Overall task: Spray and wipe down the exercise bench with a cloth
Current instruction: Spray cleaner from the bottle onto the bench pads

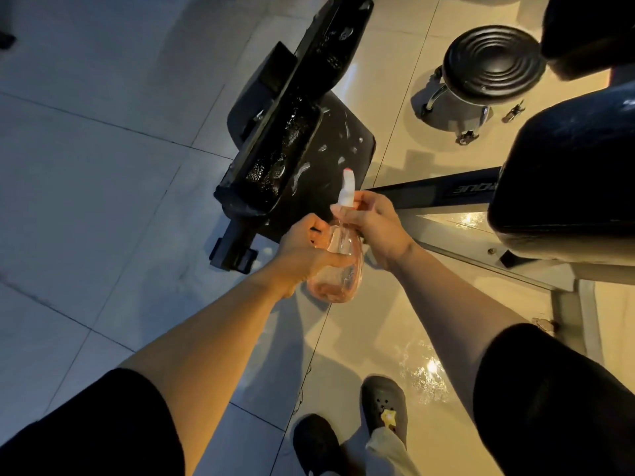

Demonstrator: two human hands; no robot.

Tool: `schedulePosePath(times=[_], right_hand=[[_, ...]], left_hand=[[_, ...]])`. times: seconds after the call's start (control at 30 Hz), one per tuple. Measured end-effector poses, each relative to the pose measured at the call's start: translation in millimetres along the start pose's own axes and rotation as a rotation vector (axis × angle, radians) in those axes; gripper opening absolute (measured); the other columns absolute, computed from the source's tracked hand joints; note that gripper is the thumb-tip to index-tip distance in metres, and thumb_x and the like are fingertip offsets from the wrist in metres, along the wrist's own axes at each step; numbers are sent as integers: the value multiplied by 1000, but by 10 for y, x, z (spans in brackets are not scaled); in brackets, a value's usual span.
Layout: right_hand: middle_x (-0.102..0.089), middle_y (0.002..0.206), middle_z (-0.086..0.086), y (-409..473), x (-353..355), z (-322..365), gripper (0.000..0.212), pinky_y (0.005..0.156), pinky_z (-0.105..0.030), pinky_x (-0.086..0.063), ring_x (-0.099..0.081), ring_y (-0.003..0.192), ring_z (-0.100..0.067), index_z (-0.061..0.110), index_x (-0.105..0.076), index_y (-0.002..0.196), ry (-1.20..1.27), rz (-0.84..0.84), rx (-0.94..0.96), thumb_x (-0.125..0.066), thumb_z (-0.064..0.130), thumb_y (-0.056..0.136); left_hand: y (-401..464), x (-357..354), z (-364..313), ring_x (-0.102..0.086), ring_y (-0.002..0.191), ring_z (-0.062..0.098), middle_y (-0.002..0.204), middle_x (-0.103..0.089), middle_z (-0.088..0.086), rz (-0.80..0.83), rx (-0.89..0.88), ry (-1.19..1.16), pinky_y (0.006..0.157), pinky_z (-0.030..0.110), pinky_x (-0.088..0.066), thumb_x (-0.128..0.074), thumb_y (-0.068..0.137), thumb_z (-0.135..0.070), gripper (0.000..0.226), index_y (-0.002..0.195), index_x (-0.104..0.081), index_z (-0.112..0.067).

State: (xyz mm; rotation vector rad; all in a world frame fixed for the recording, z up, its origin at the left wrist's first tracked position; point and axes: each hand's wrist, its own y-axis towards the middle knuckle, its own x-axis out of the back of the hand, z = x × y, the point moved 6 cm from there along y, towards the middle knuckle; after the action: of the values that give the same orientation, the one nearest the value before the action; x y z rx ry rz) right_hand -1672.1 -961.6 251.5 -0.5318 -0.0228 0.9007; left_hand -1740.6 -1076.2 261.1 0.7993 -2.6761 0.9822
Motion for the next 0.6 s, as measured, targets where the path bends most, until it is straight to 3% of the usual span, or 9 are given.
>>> schedulePosePath(times=[0.13, 0.37, 0.6], right_hand=[[-57, 83, 0, 79, 61, 39, 19, 62, -22, -51, -62, 69, -8, 19, -54, 89, 18, -8, -7, -68, 7, 87], [-63, 80, -3, 219, 69, -6, 11, 63, -22, -54, -66, 68, -8, 10, -63, 95, -30, 31, 11, -70, 9, 86], [-62, 87, -5, 269, 150, -147, 27, 67, -24, -53, -65, 79, -12, 4, -63, 107, -56, -16, -12, -71, 15, 85]], left_hand=[[110, -36, -18, -62, 97, 16, 102, -65, 2, -18, 18, -2, 84, 38, -55, -89, 64, -20, 53, 104, -55, -18], [169, -29, -7, -60, 93, 10, 100, -62, -2, -20, 29, 1, 72, 27, -51, -88, 66, -19, 53, 107, -54, -17], [206, -105, 36, -59, 94, 9, 101, -62, -2, 6, 51, 1, 72, 25, -50, -87, 67, -19, 54, 109, -53, -18]])
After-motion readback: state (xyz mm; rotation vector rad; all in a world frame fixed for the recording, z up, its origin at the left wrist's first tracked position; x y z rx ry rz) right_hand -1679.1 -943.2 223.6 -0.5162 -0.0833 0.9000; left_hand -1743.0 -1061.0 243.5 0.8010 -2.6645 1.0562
